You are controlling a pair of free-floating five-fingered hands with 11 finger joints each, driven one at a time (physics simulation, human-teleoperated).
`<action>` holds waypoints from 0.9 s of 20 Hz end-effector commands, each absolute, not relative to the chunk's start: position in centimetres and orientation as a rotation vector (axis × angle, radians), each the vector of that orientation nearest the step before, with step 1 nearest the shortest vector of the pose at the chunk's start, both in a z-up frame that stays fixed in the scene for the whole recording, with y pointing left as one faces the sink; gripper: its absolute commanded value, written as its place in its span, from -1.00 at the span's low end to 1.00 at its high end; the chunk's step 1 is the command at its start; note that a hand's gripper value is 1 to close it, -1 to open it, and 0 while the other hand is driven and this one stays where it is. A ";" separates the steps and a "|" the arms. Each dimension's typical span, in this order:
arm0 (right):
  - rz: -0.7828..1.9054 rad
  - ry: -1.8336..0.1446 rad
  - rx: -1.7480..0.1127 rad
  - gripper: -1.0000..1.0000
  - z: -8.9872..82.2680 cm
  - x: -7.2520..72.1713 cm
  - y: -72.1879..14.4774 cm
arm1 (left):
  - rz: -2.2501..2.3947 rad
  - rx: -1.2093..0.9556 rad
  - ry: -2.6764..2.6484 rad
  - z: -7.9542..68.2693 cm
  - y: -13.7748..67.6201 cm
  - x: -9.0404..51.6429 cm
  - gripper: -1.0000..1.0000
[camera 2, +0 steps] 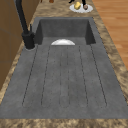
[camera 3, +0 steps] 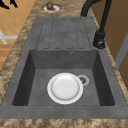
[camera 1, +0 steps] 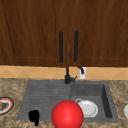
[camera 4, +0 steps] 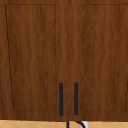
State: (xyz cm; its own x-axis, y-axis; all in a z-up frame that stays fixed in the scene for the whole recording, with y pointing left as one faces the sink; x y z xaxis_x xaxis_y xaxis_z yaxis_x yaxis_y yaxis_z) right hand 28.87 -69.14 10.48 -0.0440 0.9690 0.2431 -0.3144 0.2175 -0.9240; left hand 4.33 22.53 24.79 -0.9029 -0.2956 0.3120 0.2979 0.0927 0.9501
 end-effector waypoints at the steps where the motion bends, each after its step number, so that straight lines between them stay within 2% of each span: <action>1: 1.304 -1.111 -0.889 -1.00 10.5 28.5 -68.9 | -1.862 -0.002 -1.951 24.8 22.5 4.3 0.00; 11: 1.361 -1.046 -0.925 -1.00 10.7 27.8 -67.8 | -1.862 -0.002 -1.951 24.8 22.5 4.3 0.00; 18: 1.457 -0.878 -0.980 -1.00 10.3 28.4 -64.6 | -1.862 -0.002 -1.951 24.8 22.5 4.3 0.00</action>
State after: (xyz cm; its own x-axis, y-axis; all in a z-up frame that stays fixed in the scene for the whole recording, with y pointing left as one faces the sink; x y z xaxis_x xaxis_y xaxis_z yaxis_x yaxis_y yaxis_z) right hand 28.16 -66.05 10.75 -0.0350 0.9994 -0.0084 -0.3302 -0.0195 -0.9437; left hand 4.33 22.53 24.79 -0.9029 -0.2956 0.3120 0.2979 0.0927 0.9501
